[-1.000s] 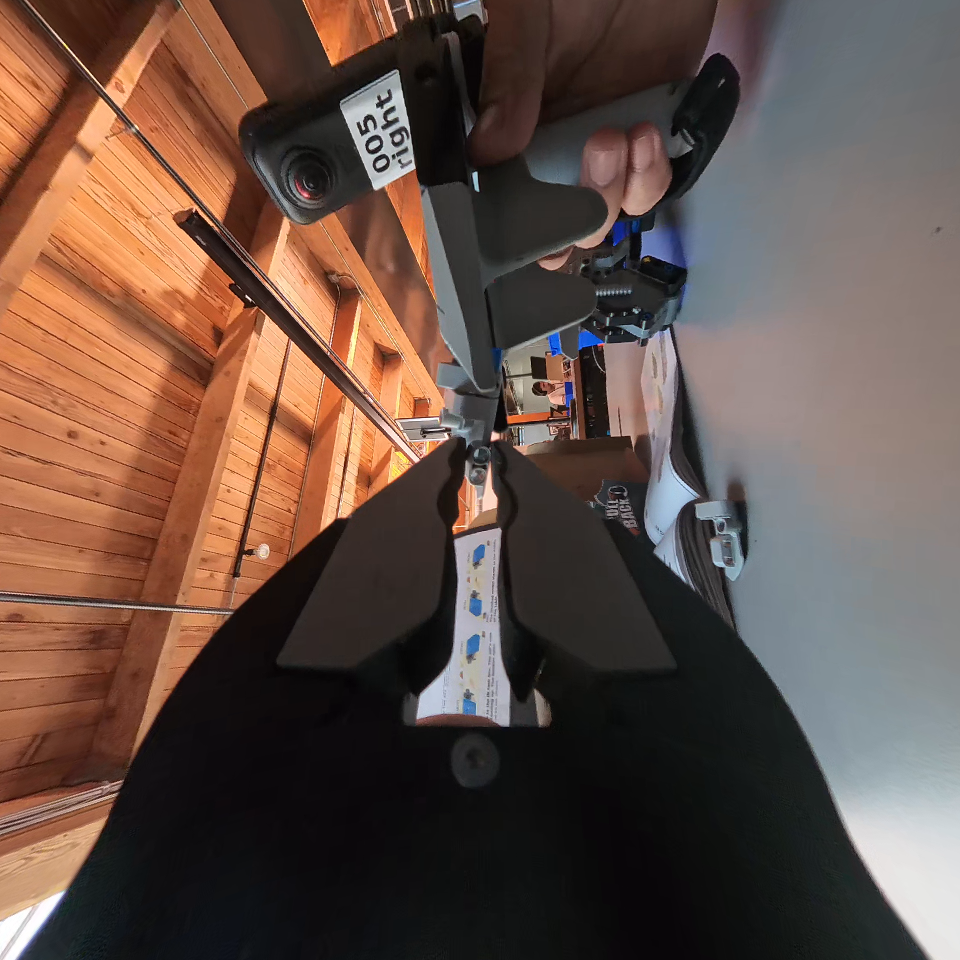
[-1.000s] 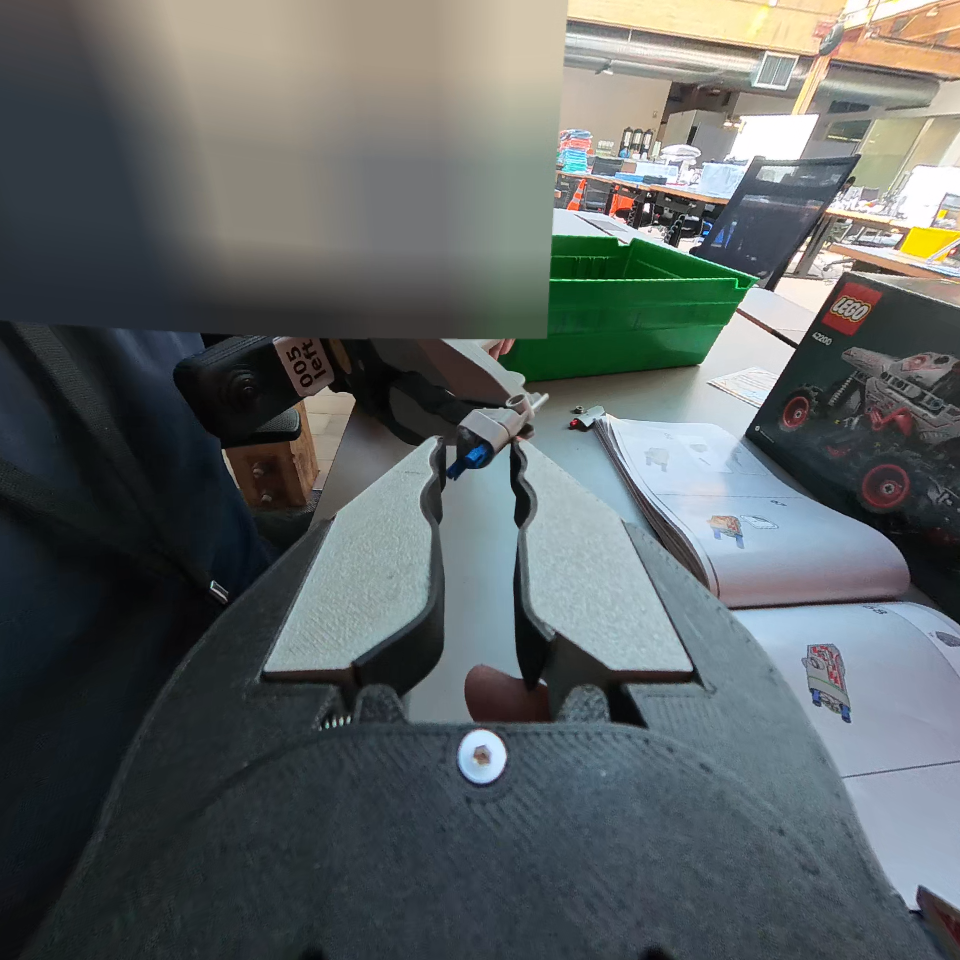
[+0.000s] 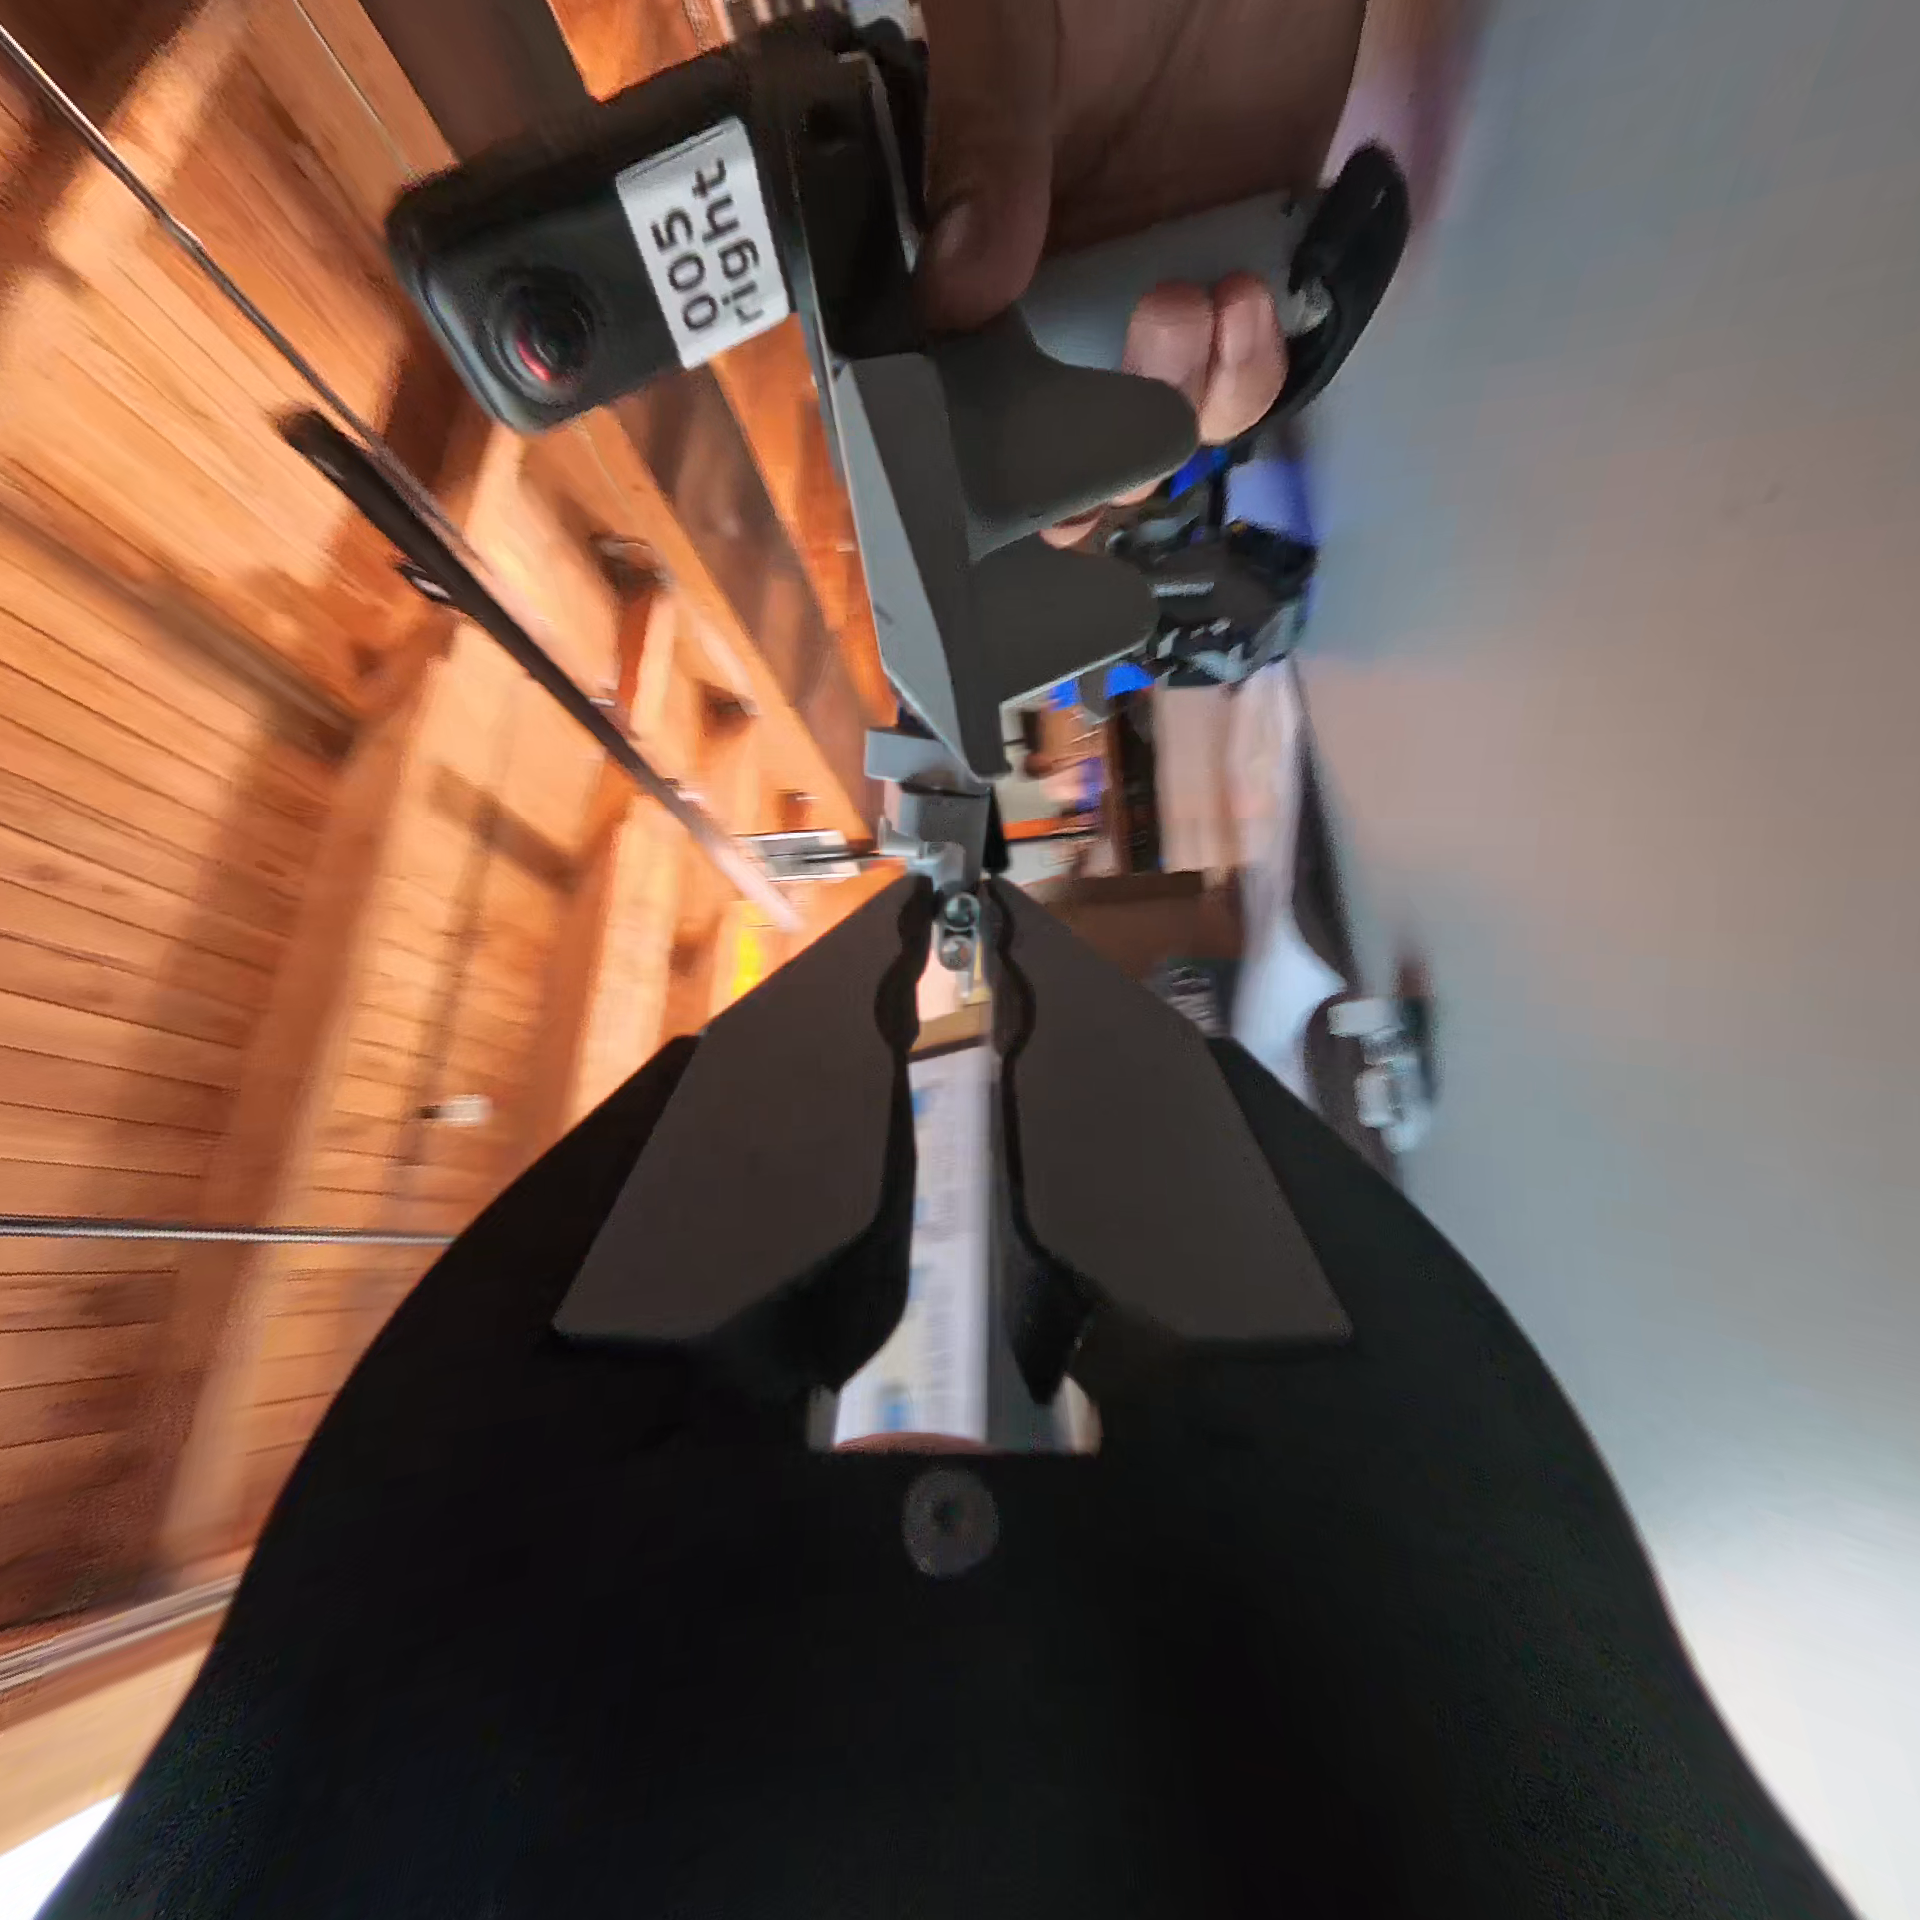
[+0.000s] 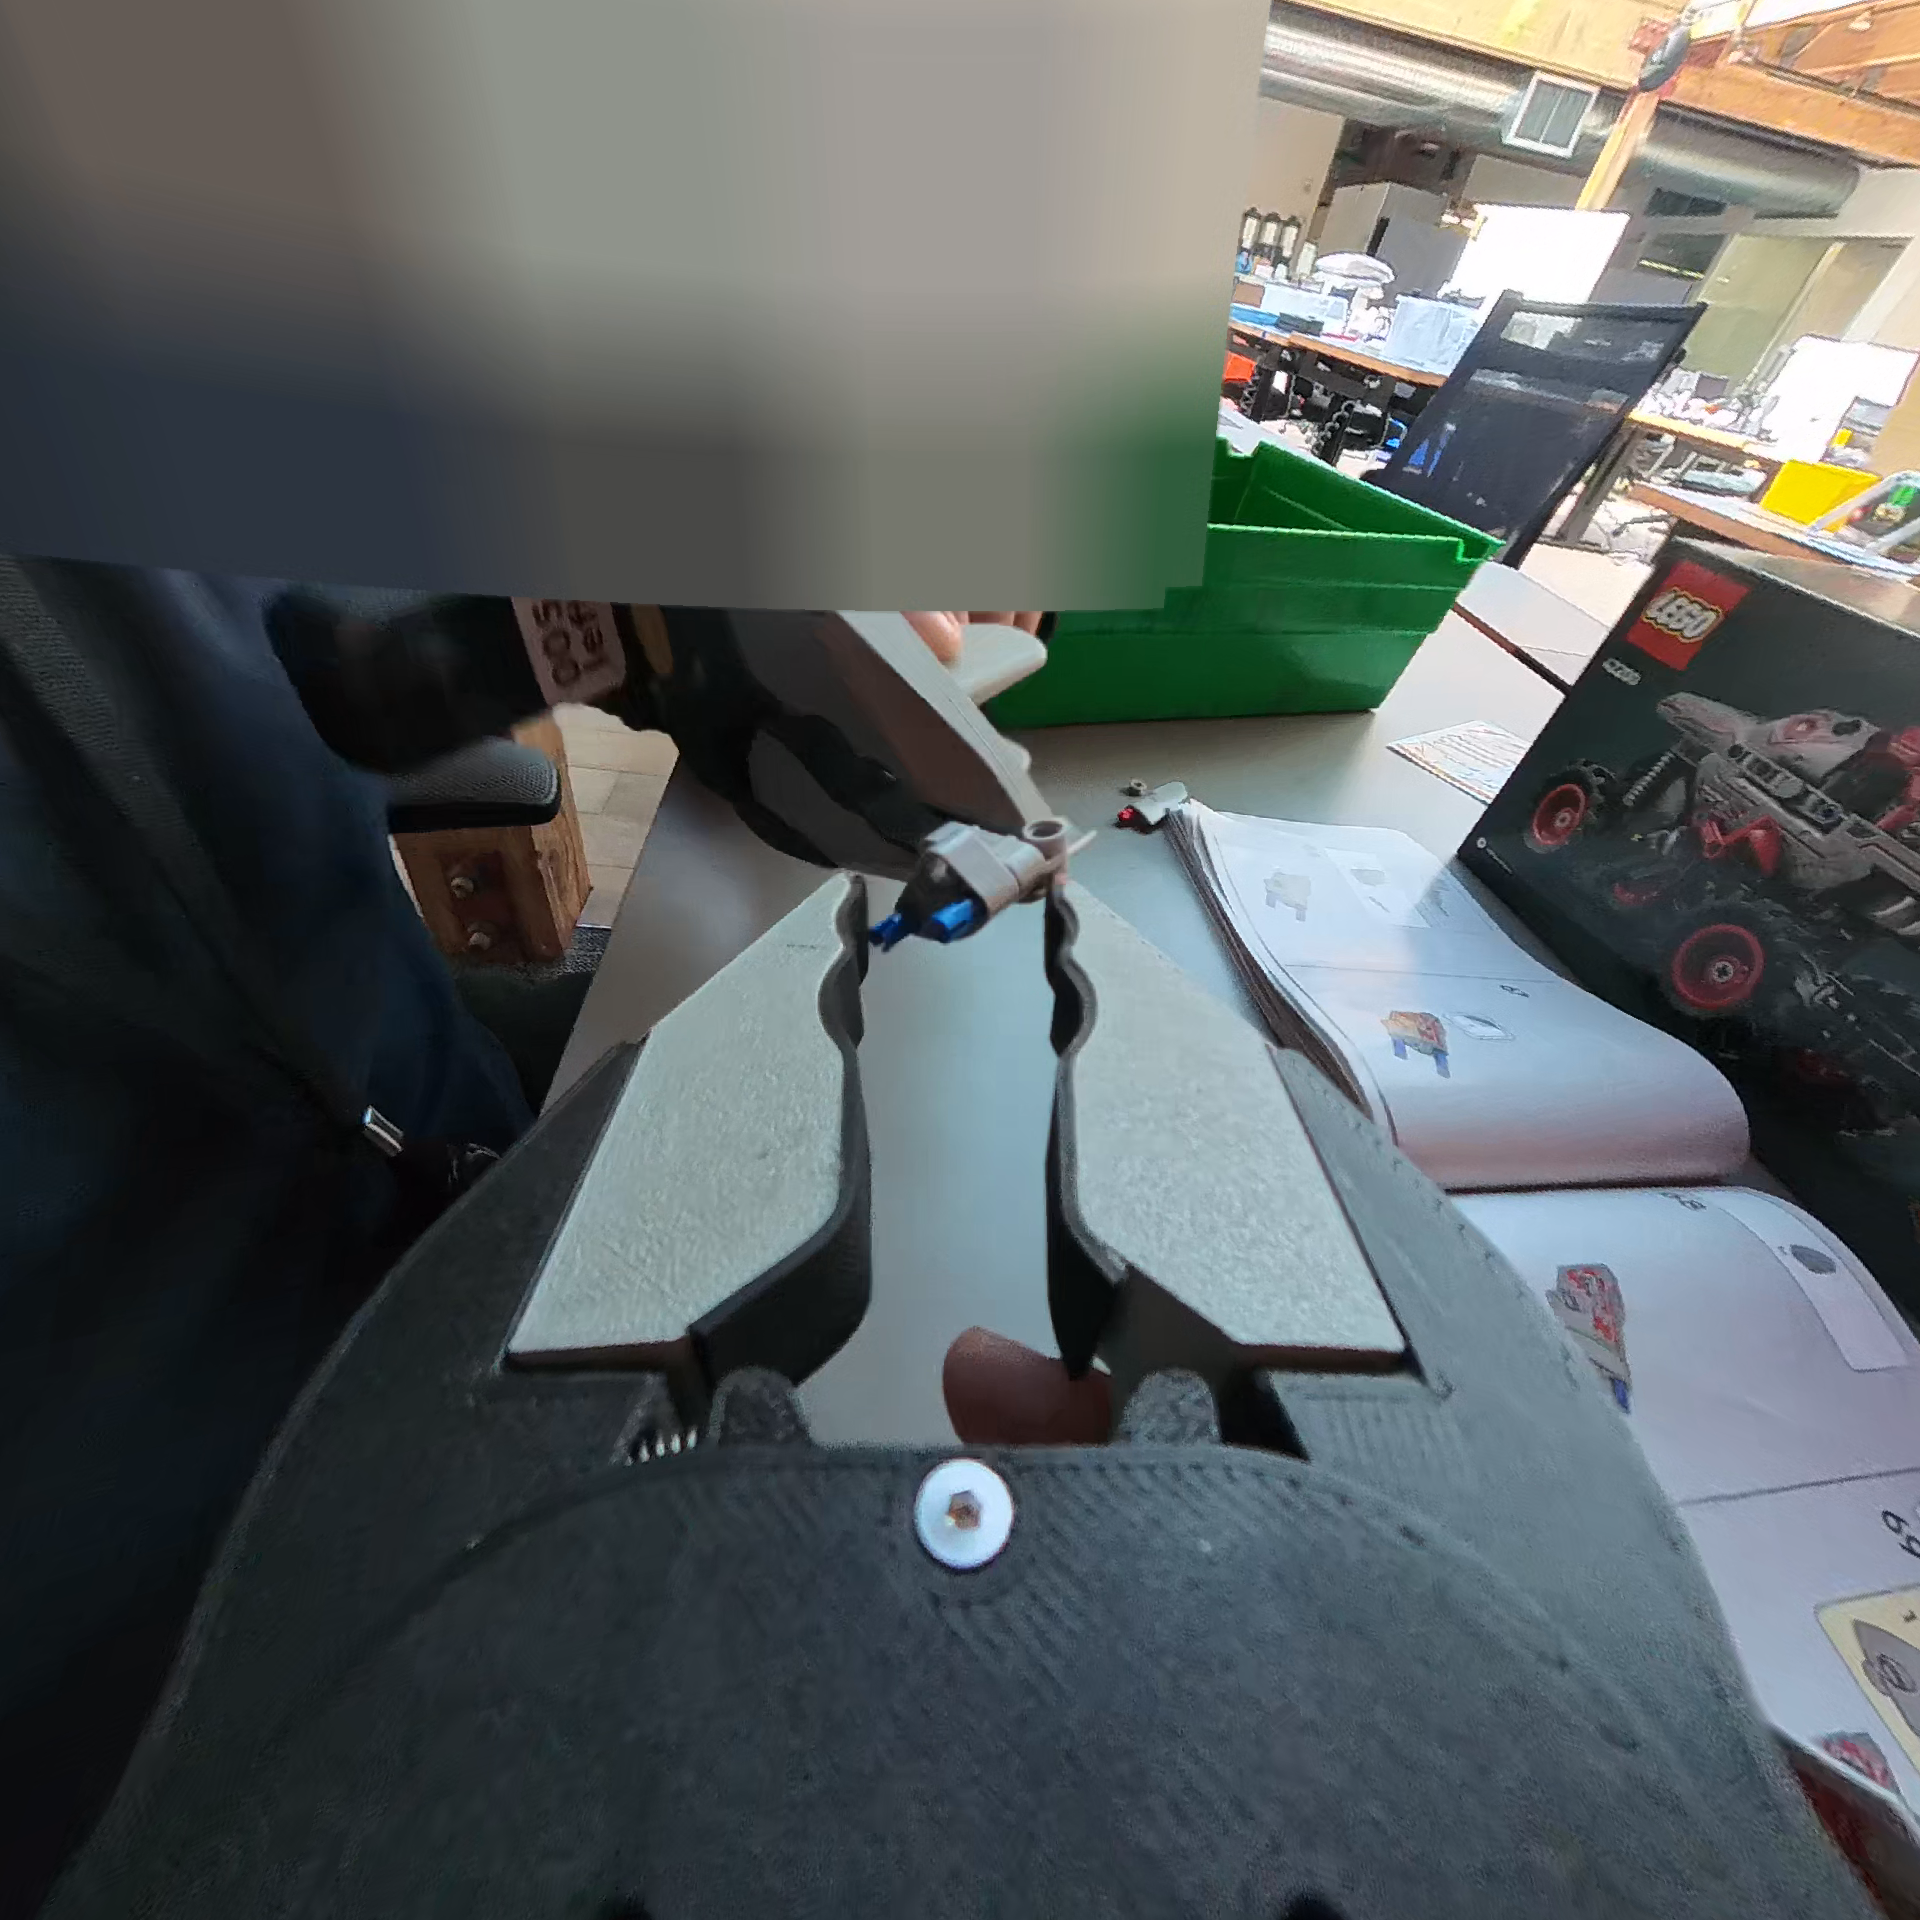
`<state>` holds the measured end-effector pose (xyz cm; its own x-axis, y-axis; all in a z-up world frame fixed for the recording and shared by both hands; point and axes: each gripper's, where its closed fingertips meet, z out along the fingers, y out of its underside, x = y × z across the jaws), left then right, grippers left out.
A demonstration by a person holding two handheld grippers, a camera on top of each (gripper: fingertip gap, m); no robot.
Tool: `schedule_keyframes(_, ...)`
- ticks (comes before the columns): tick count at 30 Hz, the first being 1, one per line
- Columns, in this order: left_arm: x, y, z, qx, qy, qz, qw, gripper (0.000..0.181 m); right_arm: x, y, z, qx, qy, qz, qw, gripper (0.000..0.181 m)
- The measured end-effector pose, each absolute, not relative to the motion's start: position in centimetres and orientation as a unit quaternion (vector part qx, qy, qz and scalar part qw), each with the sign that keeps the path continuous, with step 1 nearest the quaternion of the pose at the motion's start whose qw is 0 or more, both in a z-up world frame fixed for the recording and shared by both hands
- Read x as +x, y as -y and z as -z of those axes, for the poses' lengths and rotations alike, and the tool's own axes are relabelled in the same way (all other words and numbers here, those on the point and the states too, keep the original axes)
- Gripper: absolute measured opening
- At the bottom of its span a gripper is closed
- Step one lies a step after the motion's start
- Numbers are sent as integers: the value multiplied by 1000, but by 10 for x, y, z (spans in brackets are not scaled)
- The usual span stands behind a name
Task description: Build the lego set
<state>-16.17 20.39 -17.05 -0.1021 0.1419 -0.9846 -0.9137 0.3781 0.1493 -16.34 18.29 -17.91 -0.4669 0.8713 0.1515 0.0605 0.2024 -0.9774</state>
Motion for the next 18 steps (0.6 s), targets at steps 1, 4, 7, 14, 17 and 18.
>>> schedule_keyframes(1,-162,-205,176,-370,-593,-397,595,4,-164,-186,179,-351,673,-525,386,34)
schedule_keyframes(4,-166,-210,180,-487,-567,-235,622,5,-164,-193,172,-356,658,-524,407,41)
schedule_keyframes(7,-164,-211,187,-575,-535,-59,616,5,-165,-202,169,-358,655,-497,442,46)
schedule_keyframes(14,-160,-202,194,-641,-467,238,561,5,-167,-204,176,-343,681,-422,490,27)
schedule_keyframes(17,-154,-196,202,-654,-465,294,519,5,-167,-200,180,-332,691,-411,494,19)
schedule_keyframes(18,-154,-196,201,-657,-457,305,516,5,-166,-199,180,-331,692,-412,492,20)
